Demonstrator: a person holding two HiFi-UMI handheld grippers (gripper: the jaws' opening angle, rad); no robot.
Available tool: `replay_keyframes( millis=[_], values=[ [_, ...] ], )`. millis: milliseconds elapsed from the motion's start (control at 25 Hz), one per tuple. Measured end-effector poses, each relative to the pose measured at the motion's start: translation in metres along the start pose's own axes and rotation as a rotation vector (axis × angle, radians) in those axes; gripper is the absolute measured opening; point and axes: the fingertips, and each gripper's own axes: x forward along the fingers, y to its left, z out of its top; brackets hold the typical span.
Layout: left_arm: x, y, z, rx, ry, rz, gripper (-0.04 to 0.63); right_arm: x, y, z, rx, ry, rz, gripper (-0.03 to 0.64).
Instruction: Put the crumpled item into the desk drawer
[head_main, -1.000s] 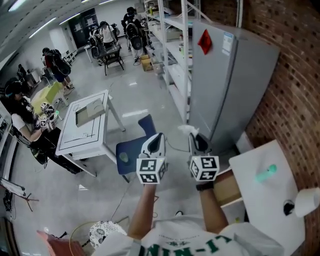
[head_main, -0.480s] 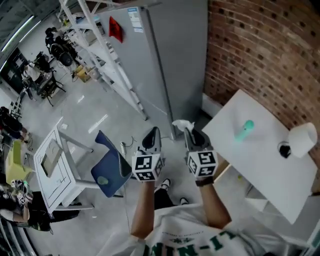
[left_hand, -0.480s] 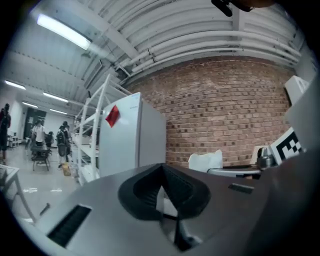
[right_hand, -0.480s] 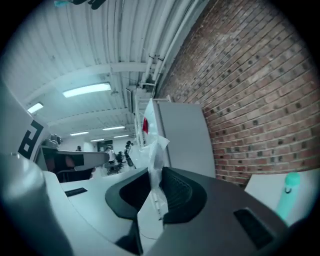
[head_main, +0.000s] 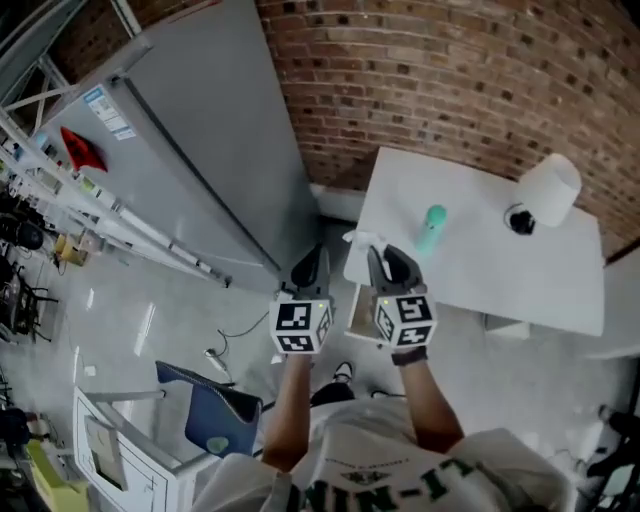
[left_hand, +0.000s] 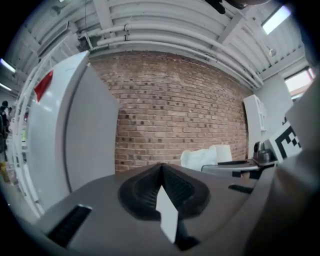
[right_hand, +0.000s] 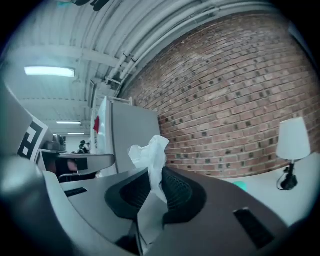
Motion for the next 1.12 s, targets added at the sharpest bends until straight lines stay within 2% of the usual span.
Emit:
replay_keyframes(
  millis=[160,400,520,760,880,1120],
  values=[
    [0.037,-0.017,-0.016,-0.011,0.017,-0.157,-0.005,-0.004,-0.041,-0.018,0.018,0.019,-0.166,0.057],
    [0.081,-0.057,-0.050,-0.017,0.032,-0.337,-0.005,-0.026,-0.089,-0.055,0.051,0.099,-0.355,0.058],
    [0.093,-0.054,-0.070,-0.012,0.082,-0.358,-0.005,-0.017,-0.089,-0.077,0.078,0.140,-0.356,0.057],
    [0.109,-0.112,-0.141,-0.075,0.179,-0.392,-0.005,-0.049,-0.127,-0.148,0.129,0.260,-0.348,0.057],
    [0.119,-0.127,-0.171,-0.071,0.219,-0.413,-0.005,-0.047,-0.141,-0.186,0.147,0.337,-0.343,0.057],
    [0.126,-0.126,-0.223,-0.082,0.277,-0.419,-0.005,-0.038,-0.145,-0.250,0.180,0.427,-0.310,0.058]
  ],
)
